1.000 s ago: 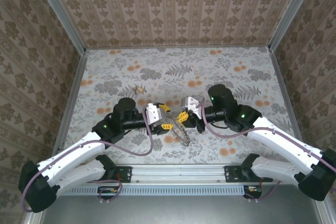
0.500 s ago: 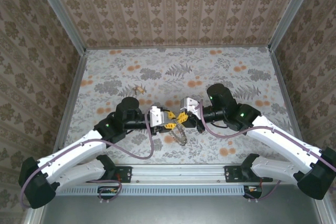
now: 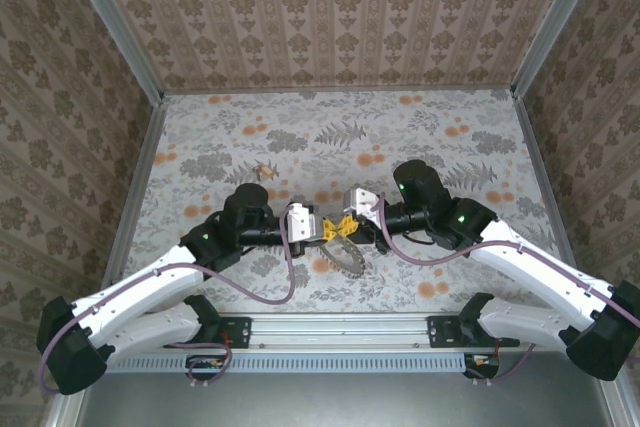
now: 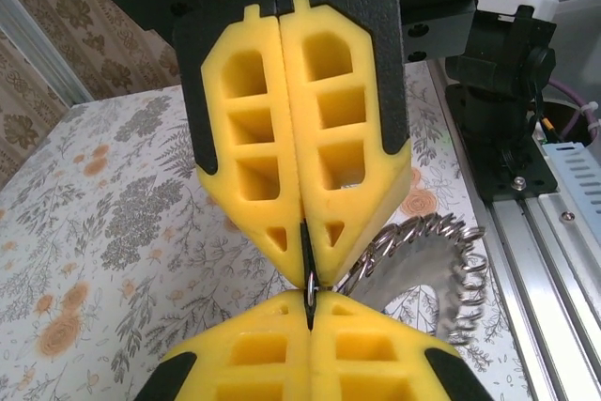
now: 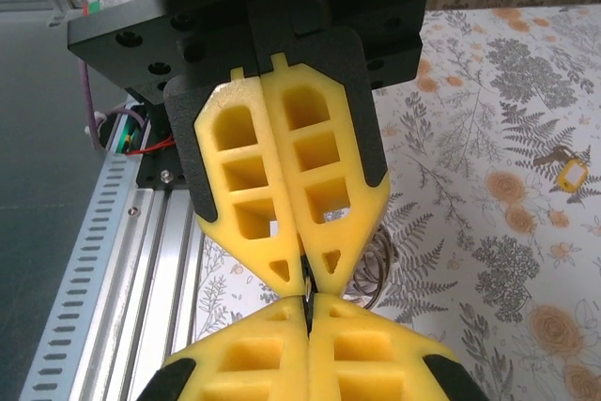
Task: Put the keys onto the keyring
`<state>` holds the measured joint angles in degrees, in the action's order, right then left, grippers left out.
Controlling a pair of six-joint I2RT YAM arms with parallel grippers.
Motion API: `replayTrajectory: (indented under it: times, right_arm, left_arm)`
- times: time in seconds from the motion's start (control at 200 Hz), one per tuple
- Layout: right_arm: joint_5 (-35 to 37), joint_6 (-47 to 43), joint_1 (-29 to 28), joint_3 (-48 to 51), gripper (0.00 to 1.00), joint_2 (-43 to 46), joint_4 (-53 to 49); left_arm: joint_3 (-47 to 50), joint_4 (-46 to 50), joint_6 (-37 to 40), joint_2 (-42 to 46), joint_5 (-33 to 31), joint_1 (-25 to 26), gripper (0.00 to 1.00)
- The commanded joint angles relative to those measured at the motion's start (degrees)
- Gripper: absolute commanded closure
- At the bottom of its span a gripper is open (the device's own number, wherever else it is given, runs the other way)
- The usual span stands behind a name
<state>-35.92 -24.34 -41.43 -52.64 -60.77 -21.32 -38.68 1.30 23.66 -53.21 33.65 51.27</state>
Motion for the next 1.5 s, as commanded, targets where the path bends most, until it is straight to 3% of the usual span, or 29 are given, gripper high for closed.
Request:
replayTrajectory:
  times: [0.0, 0.15, 0.265, 0.4, 0.69, 0.795, 0.995, 1.155, 1.195, 1.285, 1.495]
  right_arm:
    - [3.7, -4.0, 0.1, -2.4, 0.97, 0.6, -3.8]
    - [6.3, -6.2, 0.4, -2.8, 0.75, 1.4, -8.1]
    - [6.4, -2.9, 0.8, -2.5, 0.57, 3.0, -8.7]
    - [6.7, 4.7, 0.9, -1.4, 0.4, 4.5, -8.3]
    - [6.7, 22.0, 0.3, 0.4, 0.33, 0.0, -3.3]
    - [10.5, 24.0, -0.5, 1.7, 0.36, -1.5, -1.1]
    - [16.4, 21.9, -1.2, 3.1, 0.52, -3.5, -0.8]
    - [20.0, 18.7, -2.6, 5.4, 0.82, -2.6, 4.8]
    - [21.0, 18.5, -2.7, 5.9, 0.84, -2.3, 6.3]
    - [22.2, 17.6, -3.0, 6.7, 1.0, -1.7, 8.3]
    - [29.1, 17.3, -4.9, 9.3, 1.0, 1.2, 12.7]
  left_arm:
    - [-2.5, 0.4, 0.5, 0.5, 2.0, 0.3, 1.0]
    - [-1.9, -1.2, -1.6, 0.9, 4.5, -0.2, 1.0]
    - [-0.4, -4.1, -5.1, 0.9, 3.6, -1.0, 1.0]
    - [-0.3, -4.8, -10.3, 0.1, -2.9, -1.6, 1.0]
    - [-0.7, -6.0, -19.1, -3.3, -4.3, -2.1, 1.0]
    - [-0.8, -7.0, -22.3, -4.3, -6.6, -2.1, 1.0]
    - [-1.3, -7.9, -28.2, -5.8, -8.5, -2.3, 1.0]
    - [-0.8, -10.6, -34.5, -7.1, -8.1, -2.2, 1.0]
    - [-0.7, -10.9, -36.1, -7.3, -8.3, -2.2, 1.0]
    - [-0.7, -10.7, -39.0, -7.6, -9.1, -2.2, 1.0]
    - [-0.6, -9.9, -43.6, -7.7, -11.8, -2.3, 1.0]
